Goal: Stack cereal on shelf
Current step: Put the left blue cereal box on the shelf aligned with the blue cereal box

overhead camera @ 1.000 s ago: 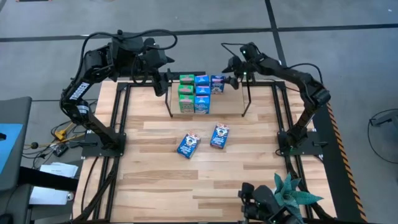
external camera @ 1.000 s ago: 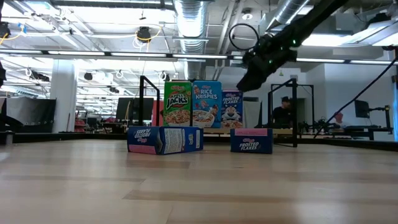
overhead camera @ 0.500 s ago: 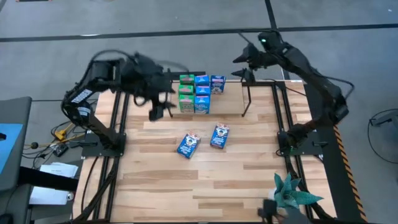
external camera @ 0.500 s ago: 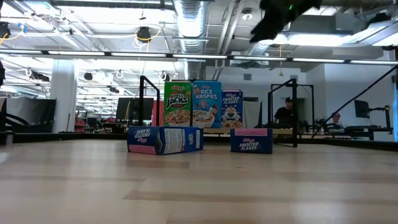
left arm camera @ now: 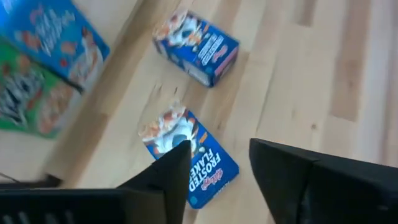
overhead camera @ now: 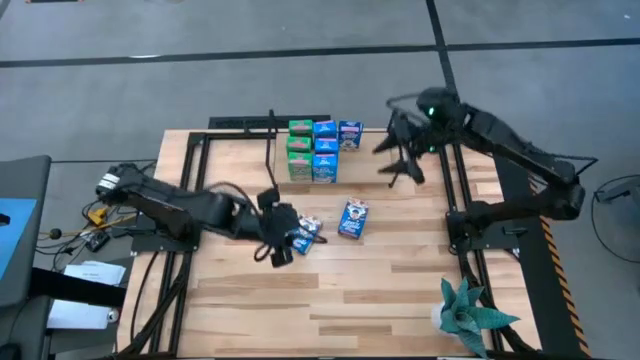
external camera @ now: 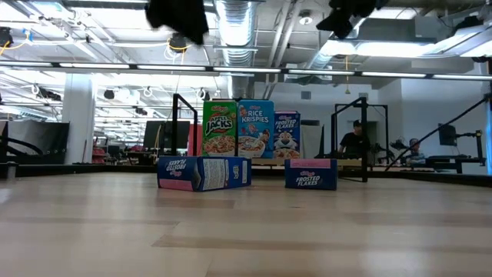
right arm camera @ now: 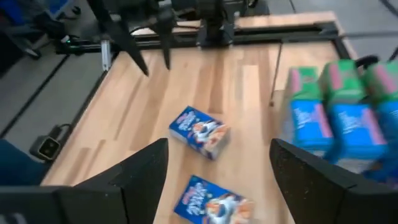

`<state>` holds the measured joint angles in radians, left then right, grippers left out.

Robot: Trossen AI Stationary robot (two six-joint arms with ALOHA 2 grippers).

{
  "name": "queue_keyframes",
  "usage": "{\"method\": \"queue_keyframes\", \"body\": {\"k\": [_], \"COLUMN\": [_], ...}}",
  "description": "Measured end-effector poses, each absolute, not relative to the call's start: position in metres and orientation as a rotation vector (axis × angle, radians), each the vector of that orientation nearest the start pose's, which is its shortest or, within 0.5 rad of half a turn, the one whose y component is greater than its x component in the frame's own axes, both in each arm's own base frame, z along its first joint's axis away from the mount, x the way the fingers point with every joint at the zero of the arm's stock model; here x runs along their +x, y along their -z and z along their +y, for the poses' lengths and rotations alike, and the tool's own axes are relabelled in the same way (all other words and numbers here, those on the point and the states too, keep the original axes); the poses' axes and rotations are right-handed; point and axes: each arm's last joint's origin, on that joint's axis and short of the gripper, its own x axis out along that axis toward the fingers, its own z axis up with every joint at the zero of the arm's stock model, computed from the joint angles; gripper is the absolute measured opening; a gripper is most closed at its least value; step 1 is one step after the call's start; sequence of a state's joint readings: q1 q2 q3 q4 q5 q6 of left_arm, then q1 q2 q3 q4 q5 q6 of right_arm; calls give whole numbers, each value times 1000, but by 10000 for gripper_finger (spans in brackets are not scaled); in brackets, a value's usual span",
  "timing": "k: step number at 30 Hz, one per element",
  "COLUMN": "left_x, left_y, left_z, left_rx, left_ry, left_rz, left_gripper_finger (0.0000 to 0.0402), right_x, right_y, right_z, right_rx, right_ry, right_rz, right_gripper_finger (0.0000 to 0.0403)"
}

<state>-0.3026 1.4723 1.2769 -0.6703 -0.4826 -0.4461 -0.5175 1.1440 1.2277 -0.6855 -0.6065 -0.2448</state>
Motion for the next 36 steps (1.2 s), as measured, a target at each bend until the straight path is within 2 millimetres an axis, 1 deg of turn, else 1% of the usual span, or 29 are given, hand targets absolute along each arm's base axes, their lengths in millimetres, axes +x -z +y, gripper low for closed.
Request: {"method": "queue_keyframes", "body": {"k": [4,6,10,13,15,20,22,28,32,36], "left_x": [297,290,283,285,284,293,297,317,319,318], "left_y": [-270,-253,-229,-220,-214,-202,-193,-166,-150,-149], "left_z": [-83,-85,-89,-96,-98,-103,-105,-116,-120,-124], "left_rx": [-160,-184,-251,-280,-273,-279,-276,-332,-370,-377], "left_ry": [-403,-439,-487,-488,-503,-533,-545,-498,-524,-527], "left_rz": [730,768,791,751,737,670,676,648,671,662], "left_gripper_finger": [113,85,31,5,6,10,4,1,0,0], "right_x": [214,218,224,229,232,237,238,239,240,240], "right_y": [-348,-337,-315,-303,-298,-289,-286,-284,-284,-284], "right_z": [-82,-76,-67,-59,-53,-43,-40,-34,-31,-27], "right_rx": [131,142,176,182,173,160,165,165,165,178], "right_ry": [-172,-175,-172,-170,-166,-135,-136,-118,-122,-127], "right_rz": [470,465,498,508,503,467,457,461,464,466], "right_gripper_finger": [298,296,295,294,294,294,294,294,294,294]}}
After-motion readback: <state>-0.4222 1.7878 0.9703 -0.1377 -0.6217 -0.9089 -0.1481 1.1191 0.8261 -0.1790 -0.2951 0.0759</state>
